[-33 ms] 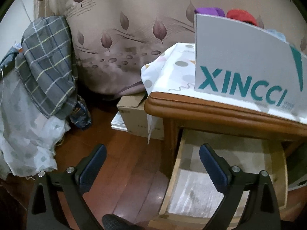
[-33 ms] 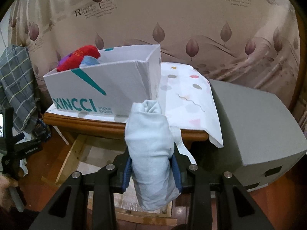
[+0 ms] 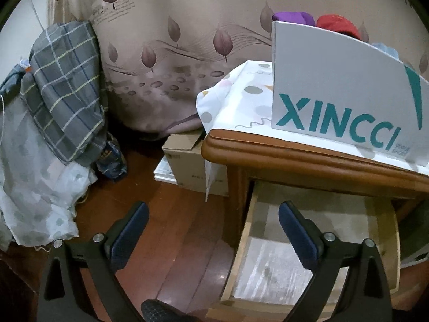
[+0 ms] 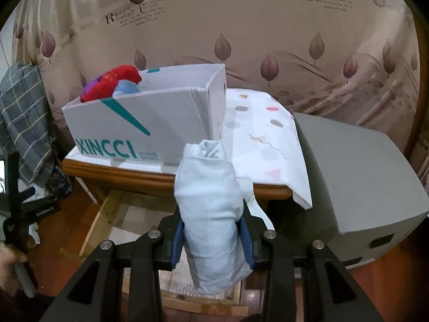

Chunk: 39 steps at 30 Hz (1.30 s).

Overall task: Take underwear out of drawer
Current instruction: 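Withdraw the left tool while the right tool carries the white sock toward the box, then lower the white sock into the white box and open the right tool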

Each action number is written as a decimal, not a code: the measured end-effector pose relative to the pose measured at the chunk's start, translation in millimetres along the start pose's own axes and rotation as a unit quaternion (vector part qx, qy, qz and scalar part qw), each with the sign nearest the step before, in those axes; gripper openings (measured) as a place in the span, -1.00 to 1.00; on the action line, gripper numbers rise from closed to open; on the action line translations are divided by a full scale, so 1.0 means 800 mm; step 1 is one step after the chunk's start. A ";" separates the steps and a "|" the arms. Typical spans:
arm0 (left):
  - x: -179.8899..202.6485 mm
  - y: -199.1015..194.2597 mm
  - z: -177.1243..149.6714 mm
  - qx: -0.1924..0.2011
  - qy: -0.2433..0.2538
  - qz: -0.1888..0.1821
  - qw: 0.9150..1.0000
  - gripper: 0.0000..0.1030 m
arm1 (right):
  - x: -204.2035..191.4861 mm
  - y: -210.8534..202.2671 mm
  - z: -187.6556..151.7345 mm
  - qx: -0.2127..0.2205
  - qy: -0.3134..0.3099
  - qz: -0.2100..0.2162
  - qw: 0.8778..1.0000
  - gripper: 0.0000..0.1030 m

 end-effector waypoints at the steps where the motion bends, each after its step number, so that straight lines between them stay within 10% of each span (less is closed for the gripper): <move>1: 0.001 0.000 0.000 -0.002 -0.001 0.000 1.000 0.89 | 0.000 -0.003 0.006 0.001 0.000 0.001 1.000 -0.31; 19: -0.020 0.004 0.000 -0.013 -0.042 -0.004 0.999 0.90 | -0.036 -0.033 0.175 0.060 -0.055 0.004 0.997 -0.31; 39: -0.075 0.014 -0.007 -0.037 -0.113 0.011 0.993 0.90 | -0.096 0.139 0.234 -0.046 -0.083 -0.029 0.995 -0.29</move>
Point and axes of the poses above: each gripper's, at about its wrist camera, not at the fingertips, and y roughly the way its jaws point, x to its right, z to its top, the point moved 8 cm from there along y, roughly the way its jaws point, and after that the axes turned 1 degree about -z, right-handed, at the moved point
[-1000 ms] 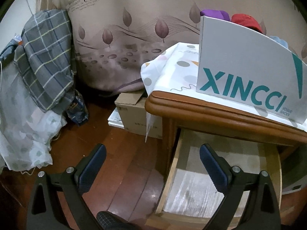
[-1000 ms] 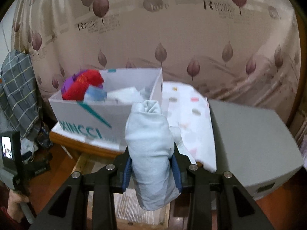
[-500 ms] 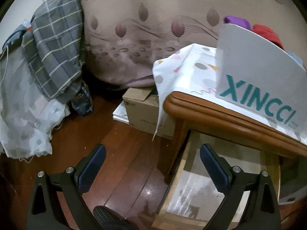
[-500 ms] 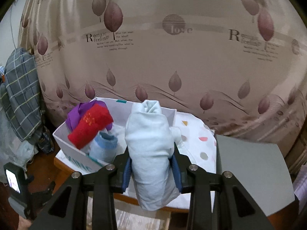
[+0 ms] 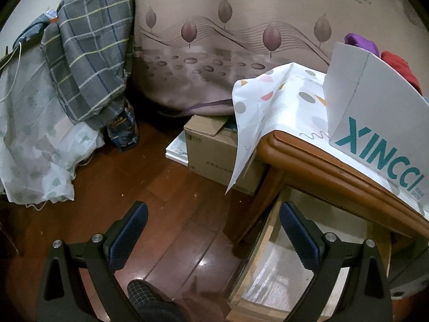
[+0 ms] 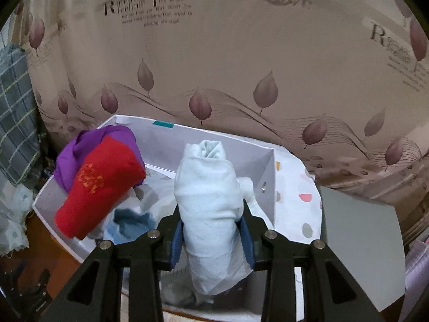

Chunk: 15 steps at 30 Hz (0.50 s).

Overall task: Take underwear out of drawer
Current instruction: 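Lower the white sock into the white box and open the right tool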

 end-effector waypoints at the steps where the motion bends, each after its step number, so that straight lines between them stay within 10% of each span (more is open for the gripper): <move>1: 0.000 0.000 0.000 0.000 0.001 0.000 1.000 0.90 | -0.002 0.007 0.000 -0.006 0.002 -0.001 1.000 -0.29; 15: 0.001 0.002 0.001 -0.002 0.006 0.003 1.000 0.90 | 0.005 0.085 -0.017 -0.094 0.044 -0.017 0.994 -0.27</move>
Point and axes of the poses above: each gripper's, at about its wrist camera, not at the fingertips, and y roughly the way its jaws point, x to its right, z to its top, the point moved 8 cm from there along y, roughly the way its jaws point, and after that the axes turned 1 degree about -z, right-handed, at the moved point
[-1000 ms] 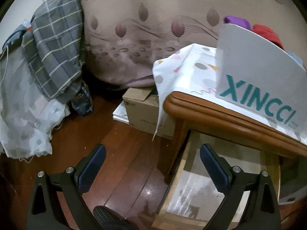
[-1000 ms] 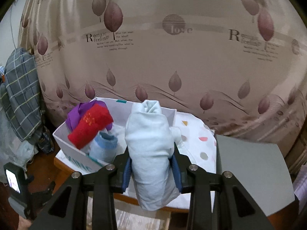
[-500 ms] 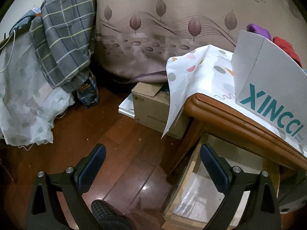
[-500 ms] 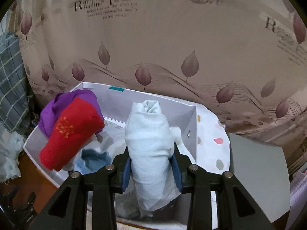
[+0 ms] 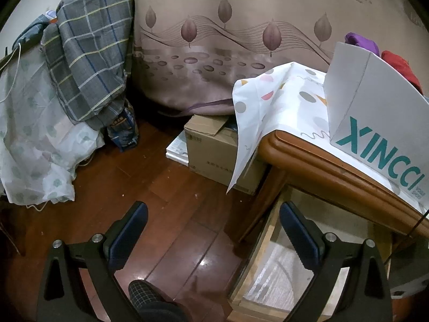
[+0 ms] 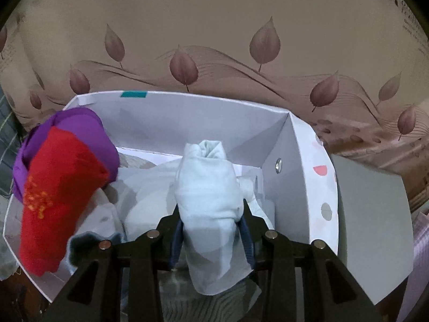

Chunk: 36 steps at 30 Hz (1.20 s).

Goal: Take underwear out of drawer

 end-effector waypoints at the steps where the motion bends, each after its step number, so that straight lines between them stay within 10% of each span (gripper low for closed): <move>1: 0.000 0.000 0.000 0.000 0.000 0.000 1.000 0.90 | 0.001 0.003 0.000 -0.002 0.000 -0.003 1.000 -0.26; 9: 0.008 0.001 -0.002 -0.001 0.003 -0.004 1.000 0.90 | -0.004 0.006 -0.006 -0.005 -0.001 -0.005 1.000 -0.09; 14: 0.007 0.001 -0.005 -0.008 0.002 -0.008 1.000 0.90 | -0.002 -0.007 -0.008 0.021 0.008 -0.009 1.000 0.45; 25: 0.015 0.004 -0.008 -0.009 0.016 -0.007 1.000 0.90 | 0.018 -0.104 -0.018 0.108 0.032 0.007 0.994 0.51; 36: 0.026 0.001 -0.028 -0.010 0.041 0.001 0.999 0.90 | 0.009 -0.217 -0.164 0.177 -0.030 0.026 0.984 0.54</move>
Point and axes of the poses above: each gripper's, at about its wrist camera, not at the fingertips, and y roughly the way its jaws point, x to its right, z to its top, the point moved 8 cm from there along y, roughly the way its jaws point, and after that the axes turned 1 degree about -z, right-handed, at the moved point
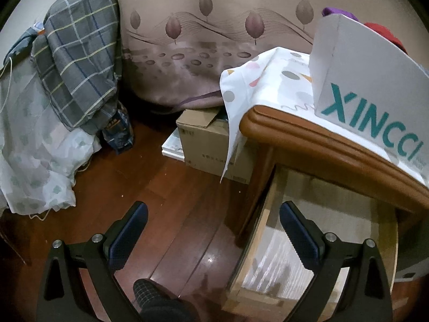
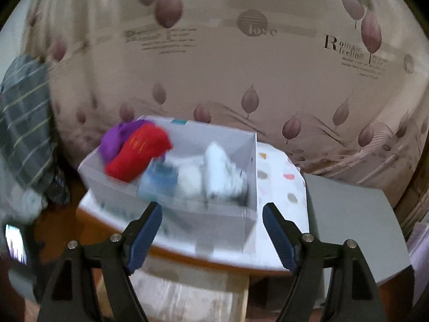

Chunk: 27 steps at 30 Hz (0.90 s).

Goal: Take underwear out of drawer

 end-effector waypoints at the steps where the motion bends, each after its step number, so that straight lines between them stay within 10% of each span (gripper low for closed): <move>1: 0.001 -0.001 -0.003 0.000 0.003 0.002 1.000 0.90 | -0.003 -0.008 -0.020 -0.001 -0.003 0.000 1.000 0.54; 10: 0.023 -0.064 -0.038 0.028 0.052 -0.008 0.998 0.90 | -0.025 -0.026 -0.165 -0.045 0.002 0.012 0.999 0.54; 27: 0.073 -0.145 -0.109 -0.010 0.089 -0.045 0.995 0.90 | -0.012 -0.022 -0.232 -0.080 0.027 -0.007 0.996 0.54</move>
Point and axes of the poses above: each gripper's, at about its wrist camera, not at the fingertips, and y roughly the way its jaws point, x to its right, z to its top, the point moved 8 cm from there along y, roughly the way its jaws point, and after that the axes turned 1 degree about -z, right-handed, at the moved point
